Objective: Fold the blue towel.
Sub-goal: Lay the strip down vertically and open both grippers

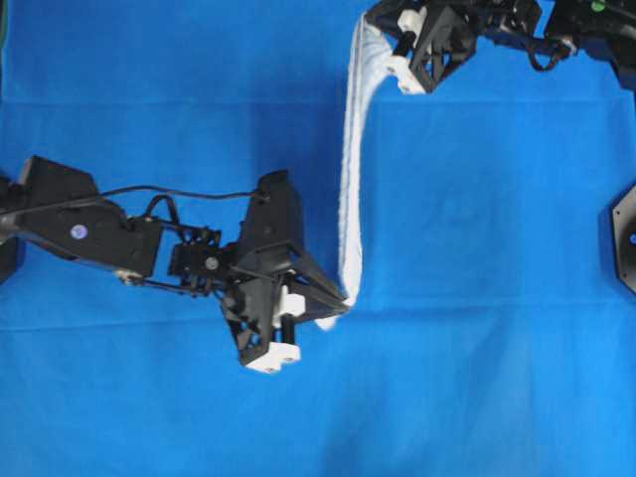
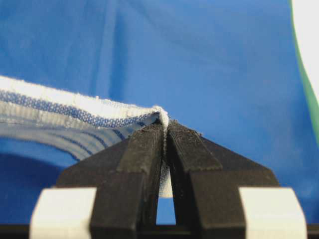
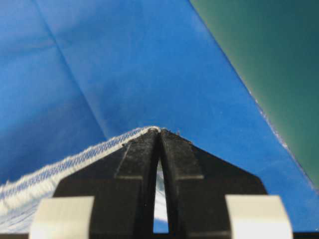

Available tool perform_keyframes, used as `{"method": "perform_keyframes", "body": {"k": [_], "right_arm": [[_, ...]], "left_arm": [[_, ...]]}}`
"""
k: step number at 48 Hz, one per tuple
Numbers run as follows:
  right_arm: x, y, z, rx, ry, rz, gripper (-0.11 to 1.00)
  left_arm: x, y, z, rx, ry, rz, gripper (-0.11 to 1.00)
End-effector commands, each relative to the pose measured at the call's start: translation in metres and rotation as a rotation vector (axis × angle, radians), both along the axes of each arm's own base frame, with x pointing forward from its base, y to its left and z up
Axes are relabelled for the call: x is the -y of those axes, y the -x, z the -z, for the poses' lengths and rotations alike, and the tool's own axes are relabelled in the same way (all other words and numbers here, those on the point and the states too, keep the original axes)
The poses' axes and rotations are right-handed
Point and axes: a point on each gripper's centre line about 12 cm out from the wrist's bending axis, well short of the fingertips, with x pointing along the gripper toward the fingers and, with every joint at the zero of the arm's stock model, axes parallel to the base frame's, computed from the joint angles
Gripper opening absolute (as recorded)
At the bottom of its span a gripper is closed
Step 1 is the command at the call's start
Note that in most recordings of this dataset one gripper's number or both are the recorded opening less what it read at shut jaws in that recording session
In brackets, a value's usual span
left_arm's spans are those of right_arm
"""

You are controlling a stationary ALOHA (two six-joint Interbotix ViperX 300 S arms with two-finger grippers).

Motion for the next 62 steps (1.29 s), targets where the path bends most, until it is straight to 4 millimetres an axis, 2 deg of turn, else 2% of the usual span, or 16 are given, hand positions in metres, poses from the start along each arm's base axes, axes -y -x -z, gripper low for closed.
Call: {"method": "perform_keyframes", "body": {"k": [1, 8, 19, 26, 29, 37, 46, 56, 62], "right_arm": [[0.004, 0.000, -0.014, 0.034, 0.025, 0.005, 0.03], [0.003, 0.015, -0.013, 0.032, 0.018, 0.025, 0.02], [-0.003, 0.049, -0.012, 0.035, 0.012, 0.061, 0.03], [-0.004, 0.053, -0.009, 0.013, 0.000, 0.067, 0.03], [-0.002, 0.050, -0.004, -0.003, -0.008, 0.068, 0.03], [0.008, 0.029, 0.014, -0.046, -0.032, 0.063, 0.03], [0.022, -0.003, 0.034, -0.078, -0.042, 0.046, 0.03], [0.032, -0.026, 0.037, -0.054, -0.027, 0.033, 0.03], [0.033, -0.036, 0.037, -0.049, -0.022, 0.024, 0.03]], "left_arm": [[0.000, -0.011, -0.014, 0.049, 0.006, -0.003, 0.01], [-0.003, -0.031, -0.017, 0.079, 0.003, -0.014, 0.01], [-0.001, -0.067, -0.024, 0.141, -0.035, 0.003, 0.01], [0.001, -0.083, -0.024, 0.182, -0.038, 0.005, 0.01], [0.000, -0.083, -0.023, 0.185, -0.038, 0.003, 0.01], [-0.003, -0.068, -0.011, 0.146, -0.030, -0.004, 0.01], [-0.008, -0.030, 0.014, 0.047, -0.005, -0.024, 0.01], [-0.011, 0.009, 0.034, -0.023, 0.054, -0.059, 0.01], [-0.011, 0.020, 0.039, -0.034, 0.072, -0.070, 0.01]]}}
